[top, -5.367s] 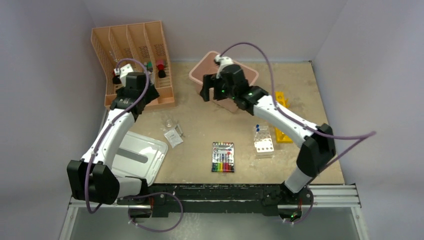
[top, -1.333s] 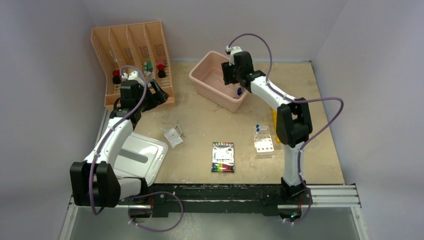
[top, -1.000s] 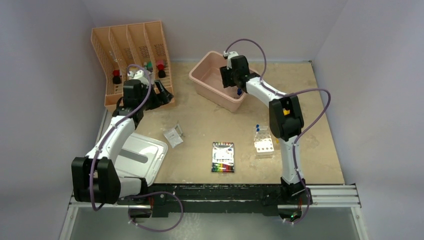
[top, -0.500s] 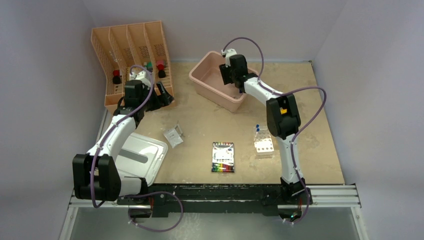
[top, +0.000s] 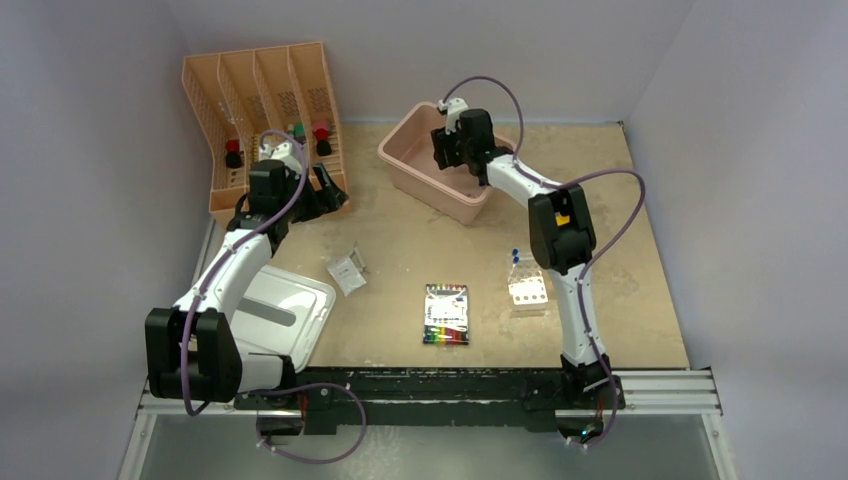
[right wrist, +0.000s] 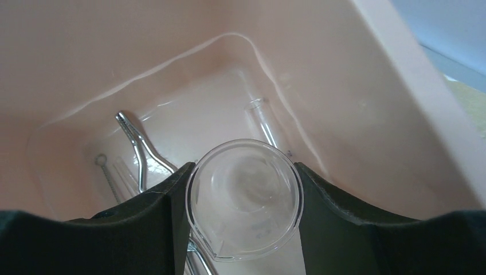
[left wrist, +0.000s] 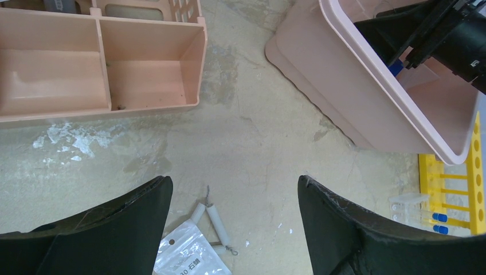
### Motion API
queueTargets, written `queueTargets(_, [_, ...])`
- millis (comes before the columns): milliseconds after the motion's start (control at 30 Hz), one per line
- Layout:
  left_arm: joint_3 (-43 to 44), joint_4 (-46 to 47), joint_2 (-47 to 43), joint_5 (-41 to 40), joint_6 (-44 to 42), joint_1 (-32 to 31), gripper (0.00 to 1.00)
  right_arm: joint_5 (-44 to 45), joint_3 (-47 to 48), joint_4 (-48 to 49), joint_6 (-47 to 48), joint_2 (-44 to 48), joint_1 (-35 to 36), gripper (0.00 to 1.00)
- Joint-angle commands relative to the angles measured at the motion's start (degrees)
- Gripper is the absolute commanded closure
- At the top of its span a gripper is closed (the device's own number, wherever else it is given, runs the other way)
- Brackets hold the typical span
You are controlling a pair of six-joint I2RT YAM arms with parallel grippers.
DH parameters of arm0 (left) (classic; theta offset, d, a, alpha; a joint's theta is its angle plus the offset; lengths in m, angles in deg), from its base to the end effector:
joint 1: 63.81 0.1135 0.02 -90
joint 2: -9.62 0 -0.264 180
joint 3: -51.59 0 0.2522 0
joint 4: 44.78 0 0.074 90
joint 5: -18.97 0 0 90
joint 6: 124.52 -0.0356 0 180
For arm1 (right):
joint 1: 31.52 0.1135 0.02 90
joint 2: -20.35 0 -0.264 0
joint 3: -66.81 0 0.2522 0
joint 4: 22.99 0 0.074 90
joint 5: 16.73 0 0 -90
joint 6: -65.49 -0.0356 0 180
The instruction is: Organize the chemistry lab equipment
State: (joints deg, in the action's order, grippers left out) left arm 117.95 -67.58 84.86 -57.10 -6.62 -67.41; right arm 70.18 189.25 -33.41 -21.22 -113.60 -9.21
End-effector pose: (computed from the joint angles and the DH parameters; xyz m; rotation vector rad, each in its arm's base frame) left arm 0.2932 -0.0270 0.2728 -0.3101 2.1388 -0.5801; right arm 0.5099 0.2113 0.2123 -0.4696 1.9057 0.2712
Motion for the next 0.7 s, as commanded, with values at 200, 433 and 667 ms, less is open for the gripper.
queueTargets(200, [1.1, 2.62, -0.11, 0.98, 0.31, -0.58, 0.21, -2.97, 3.93, 7.44, -0.91, -3.53, -0.68, 0.52])
queueTargets(433, [1.23, 2.56, -0.35, 0.96, 0.39, -0.8, 0.21, -2.53, 4.74, 5.75, -0.39, -3.31, -0.77, 0.36])
queueTargets(667, [1.66, 1.65, -0.49, -1.83, 1.52, -0.8, 0.18, -8.77, 6.76, 2.78, -5.24, 1.47, -1.04, 0.22])
